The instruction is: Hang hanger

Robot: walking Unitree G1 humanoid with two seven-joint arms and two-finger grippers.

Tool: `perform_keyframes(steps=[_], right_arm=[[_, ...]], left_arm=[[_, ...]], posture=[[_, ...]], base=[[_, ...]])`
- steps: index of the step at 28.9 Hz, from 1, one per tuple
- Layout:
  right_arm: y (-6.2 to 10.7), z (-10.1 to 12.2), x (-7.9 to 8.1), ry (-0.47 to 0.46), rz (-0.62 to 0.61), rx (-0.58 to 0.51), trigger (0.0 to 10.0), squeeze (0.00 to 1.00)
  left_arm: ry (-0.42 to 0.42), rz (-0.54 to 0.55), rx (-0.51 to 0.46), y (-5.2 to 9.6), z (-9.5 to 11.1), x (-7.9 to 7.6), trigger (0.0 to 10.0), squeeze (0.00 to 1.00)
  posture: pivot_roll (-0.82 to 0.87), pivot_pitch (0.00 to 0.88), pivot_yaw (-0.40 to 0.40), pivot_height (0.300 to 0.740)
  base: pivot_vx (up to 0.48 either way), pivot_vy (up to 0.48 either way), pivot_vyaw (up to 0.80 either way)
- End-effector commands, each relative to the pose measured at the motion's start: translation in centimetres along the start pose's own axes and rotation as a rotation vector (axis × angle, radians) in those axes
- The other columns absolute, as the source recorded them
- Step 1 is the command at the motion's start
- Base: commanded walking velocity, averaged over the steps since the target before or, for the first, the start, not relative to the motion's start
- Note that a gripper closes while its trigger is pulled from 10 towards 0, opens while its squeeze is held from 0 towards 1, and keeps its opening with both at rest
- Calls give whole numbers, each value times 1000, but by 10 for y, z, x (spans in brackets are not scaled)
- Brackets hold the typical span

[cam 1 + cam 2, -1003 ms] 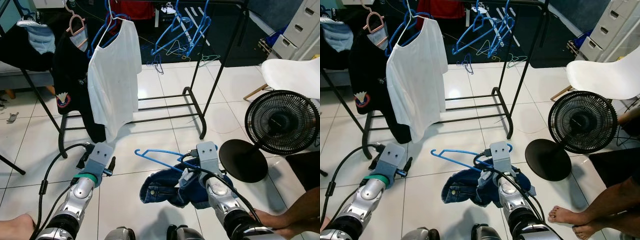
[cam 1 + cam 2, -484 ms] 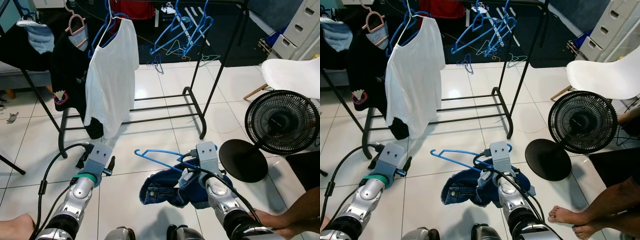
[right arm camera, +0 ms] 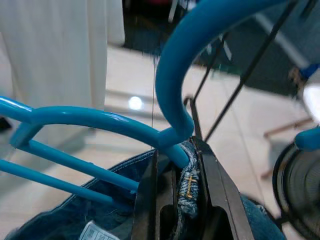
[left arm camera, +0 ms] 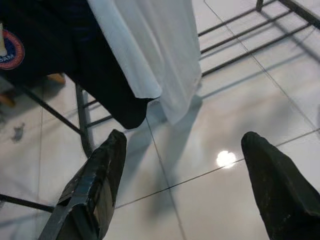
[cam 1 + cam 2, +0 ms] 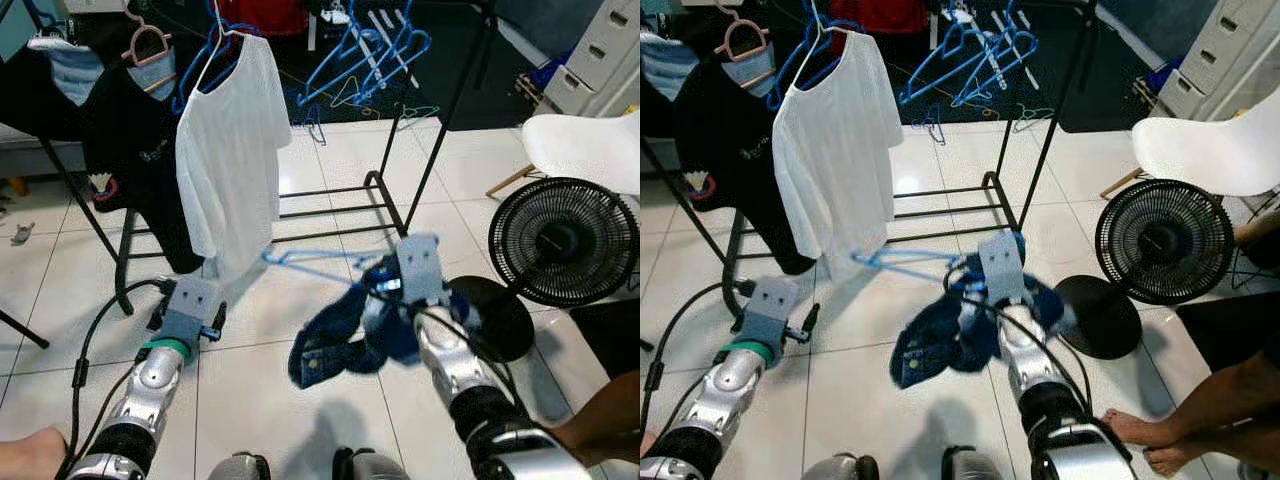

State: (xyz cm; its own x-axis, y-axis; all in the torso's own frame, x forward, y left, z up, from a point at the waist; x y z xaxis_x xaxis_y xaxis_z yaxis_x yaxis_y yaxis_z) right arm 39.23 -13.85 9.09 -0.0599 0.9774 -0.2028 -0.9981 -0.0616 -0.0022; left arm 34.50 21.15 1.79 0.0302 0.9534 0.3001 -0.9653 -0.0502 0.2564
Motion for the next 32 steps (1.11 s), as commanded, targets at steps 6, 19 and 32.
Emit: perform_keyframes(steps=[6, 19, 32], right_arm=[[-8, 39, 3, -54, 6, -124, 0, 0], [-14, 90, 55, -58, 244, -219, 0, 0], [1, 132, 74, 41, 435, -359, 0, 0]], left_arm=[[126, -47, 15, -4, 6, -5, 10000, 0], [146, -434, -1, 9, 36, -83, 10000, 0], [-19, -353, 39, 10, 24, -60, 10000, 0]], posture=[[29, 30, 9, 733], [14, 19, 13, 733], [19, 29, 12, 733]], base=[[0, 0, 0], [0, 0, 0], [0, 0, 0]])
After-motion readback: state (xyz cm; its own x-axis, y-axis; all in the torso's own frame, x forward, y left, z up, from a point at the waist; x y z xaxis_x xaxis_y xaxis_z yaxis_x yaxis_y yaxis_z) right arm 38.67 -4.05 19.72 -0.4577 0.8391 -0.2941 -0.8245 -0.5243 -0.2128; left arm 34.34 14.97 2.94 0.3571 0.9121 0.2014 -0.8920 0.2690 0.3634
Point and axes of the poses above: a point about 5 cm out from each wrist's last joint towards the gripper, its own y axis pointing back from the gripper into the wrist, its own z axis along the axis of the wrist's last joint, x = y × z, the point moved 5 cm from there along -y, pointing out of the wrist towards the gripper, and after that the axes turned 1 degree about -y, right-handed, at the moved point
